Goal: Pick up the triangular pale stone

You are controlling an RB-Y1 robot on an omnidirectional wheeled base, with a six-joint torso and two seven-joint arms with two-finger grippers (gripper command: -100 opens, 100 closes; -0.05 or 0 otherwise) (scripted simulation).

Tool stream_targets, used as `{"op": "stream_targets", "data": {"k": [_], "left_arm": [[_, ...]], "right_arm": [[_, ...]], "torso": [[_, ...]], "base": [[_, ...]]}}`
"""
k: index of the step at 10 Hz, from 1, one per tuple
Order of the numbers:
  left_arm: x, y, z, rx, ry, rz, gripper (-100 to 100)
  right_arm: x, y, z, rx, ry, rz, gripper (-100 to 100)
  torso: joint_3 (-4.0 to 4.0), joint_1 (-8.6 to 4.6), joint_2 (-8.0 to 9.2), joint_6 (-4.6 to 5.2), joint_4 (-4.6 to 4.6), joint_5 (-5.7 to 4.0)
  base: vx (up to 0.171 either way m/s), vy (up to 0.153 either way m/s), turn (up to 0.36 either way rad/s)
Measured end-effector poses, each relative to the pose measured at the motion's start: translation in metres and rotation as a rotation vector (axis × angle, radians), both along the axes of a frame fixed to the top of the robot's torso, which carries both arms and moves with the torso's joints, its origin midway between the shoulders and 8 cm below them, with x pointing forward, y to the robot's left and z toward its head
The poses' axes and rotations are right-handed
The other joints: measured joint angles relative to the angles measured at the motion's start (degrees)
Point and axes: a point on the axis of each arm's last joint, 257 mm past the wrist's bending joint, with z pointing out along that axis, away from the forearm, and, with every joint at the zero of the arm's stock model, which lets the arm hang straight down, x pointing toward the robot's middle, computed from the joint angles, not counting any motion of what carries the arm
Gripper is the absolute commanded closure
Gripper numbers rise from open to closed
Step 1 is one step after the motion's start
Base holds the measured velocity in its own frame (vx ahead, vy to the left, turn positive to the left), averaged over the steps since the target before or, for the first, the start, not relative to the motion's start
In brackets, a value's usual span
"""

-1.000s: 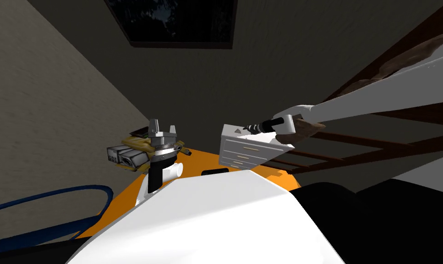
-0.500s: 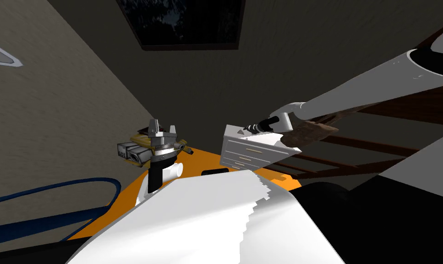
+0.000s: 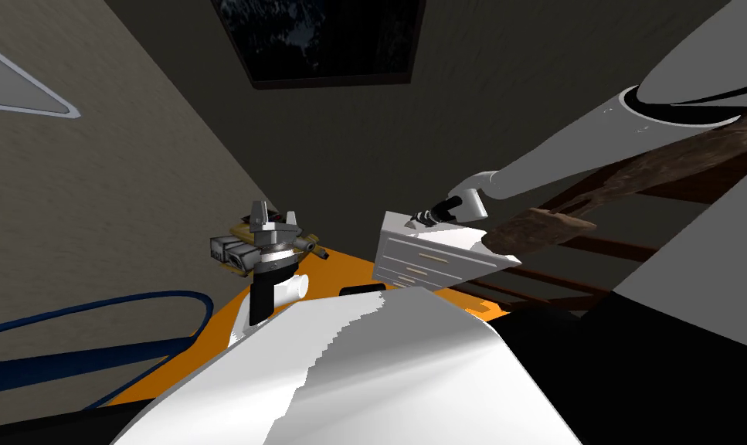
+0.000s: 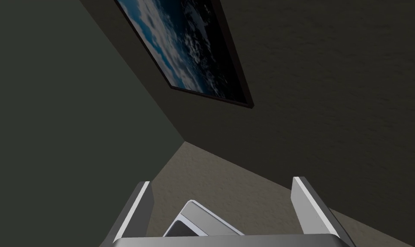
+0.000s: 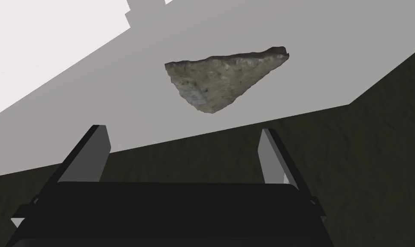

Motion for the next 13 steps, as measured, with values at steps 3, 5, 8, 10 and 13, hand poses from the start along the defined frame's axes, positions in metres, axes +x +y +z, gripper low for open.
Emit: {"op": "stream_targets", "data": {"k": [3, 5, 8, 10, 13], "left_arm": [[0.0, 0.0, 0.0, 0.0, 0.0, 0.0, 0], [0.0, 0.0, 0.0, 0.0, 0.0, 0.0, 0], [0.0, 0.0, 0.0, 0.0, 0.0, 0.0, 0], [0.0, 0.0, 0.0, 0.0, 0.0, 0.0, 0], [0.0, 0.0, 0.0, 0.0, 0.0, 0.0, 0]], "right_arm": [[-0.006, 0.0, -0.009, -0.049, 0.041, -0.006, -100], [-0.01, 0.003, -0.015, -0.08, 0.068, 0.0, -100], [-0.016, 0.003, -0.023, -0.092, 0.09, 0.002, -100], [-0.014, -0.01, -0.03, -0.088, 0.09, -0.01, -100], [-0.012, -0.03, -0.038, -0.091, 0.09, -0.028, -100]], "torso": [[-0.03, -0.02, -0.05, 0.01, -0.01, -0.01], [-0.04, -0.03, -0.07, 0.02, -0.02, -0.01], [0.05, -0.08, 0.08, 0.03, 0.02, -0.03], [0.1, 0.02, 0.17, 0.02, 0.04, -0.01], [0.11, -0.01, 0.18, 0.03, 0.05, -0.01]], "base": [[0.039, 0.003, 0.069], [0.055, 0.009, 0.051], [0.007, 0.01, 0.034], [-0.014, 0.039, 0.076], [-0.01, 0.026, 0.057]]}}
